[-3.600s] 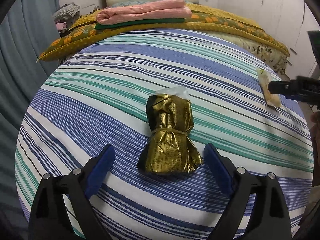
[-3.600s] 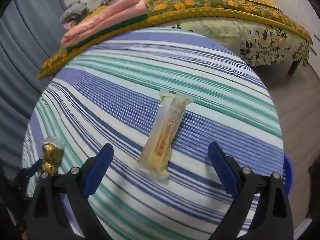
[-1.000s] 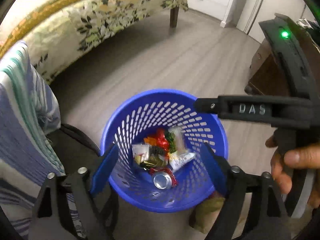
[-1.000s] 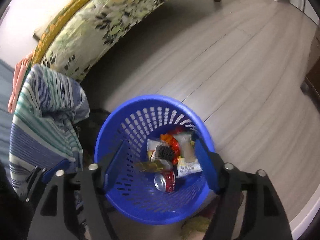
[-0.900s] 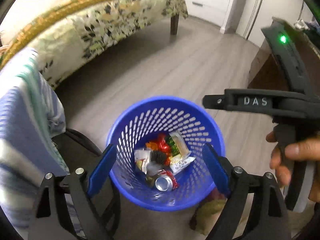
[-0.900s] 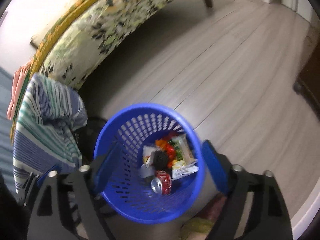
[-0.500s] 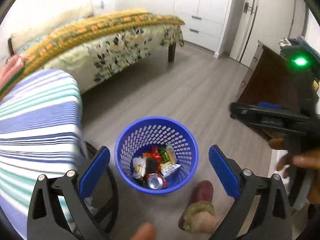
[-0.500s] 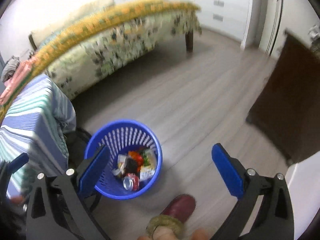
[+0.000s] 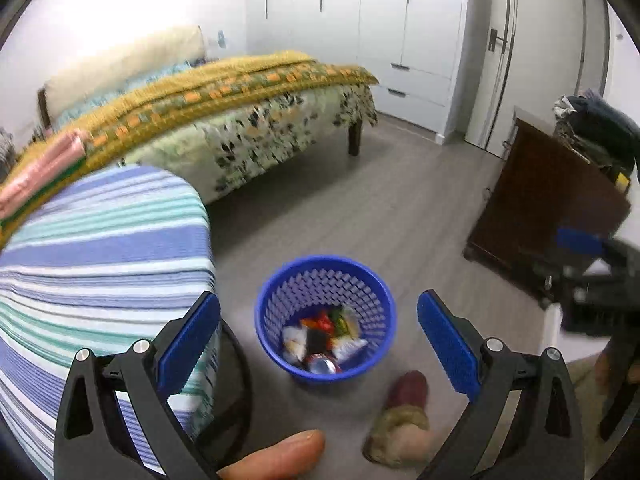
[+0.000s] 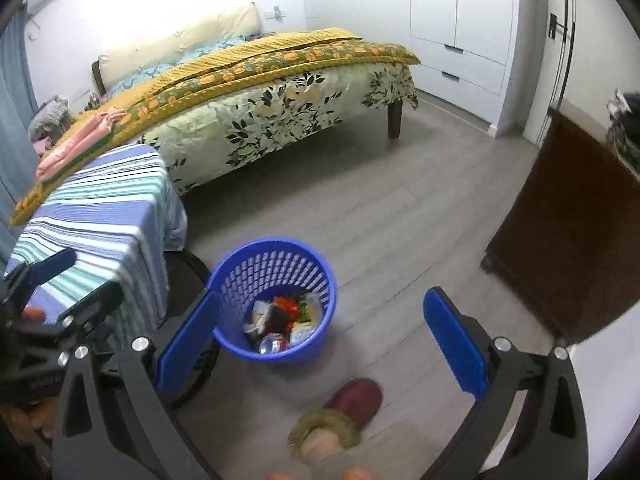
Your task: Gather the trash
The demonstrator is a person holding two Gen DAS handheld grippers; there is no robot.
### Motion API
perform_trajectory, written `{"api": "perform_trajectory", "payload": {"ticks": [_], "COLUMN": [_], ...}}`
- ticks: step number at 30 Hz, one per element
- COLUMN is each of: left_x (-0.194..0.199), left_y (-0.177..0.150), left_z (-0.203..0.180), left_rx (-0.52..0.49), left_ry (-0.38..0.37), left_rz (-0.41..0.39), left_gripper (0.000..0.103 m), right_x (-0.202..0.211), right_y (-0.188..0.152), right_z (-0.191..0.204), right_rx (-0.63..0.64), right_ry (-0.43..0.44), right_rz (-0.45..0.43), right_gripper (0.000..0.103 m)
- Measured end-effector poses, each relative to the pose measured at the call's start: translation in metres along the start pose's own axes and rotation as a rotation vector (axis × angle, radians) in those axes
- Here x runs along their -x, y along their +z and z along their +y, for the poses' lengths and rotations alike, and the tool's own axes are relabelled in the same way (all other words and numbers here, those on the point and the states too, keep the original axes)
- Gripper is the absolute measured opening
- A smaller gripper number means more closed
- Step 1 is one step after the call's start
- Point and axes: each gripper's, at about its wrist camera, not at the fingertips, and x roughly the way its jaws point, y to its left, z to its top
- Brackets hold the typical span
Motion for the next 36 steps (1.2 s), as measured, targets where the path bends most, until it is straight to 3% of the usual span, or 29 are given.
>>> {"api": "perform_trajectory", "payload": {"ticks": [10,36], "left_x": [-0.008,-0.019], "left_y": [-0.016,-0.022], "left_z": [0.005,0.011], "left_rx": [0.005,0.024], "left_ry": [0.014,0.076], "left_rz": [0.105,0.155], "left_gripper": [0.098,0.098], "right_x": [0.001,-0.006], "right_y": [-0.033,-0.038], "right_z": [0.014,0.034], "right_rx": [-0.009,0.031], "right_ry": [-0.047,-0.024], "right_rz": [0.079,0.123], "right_gripper": [0.098,0.098]}}
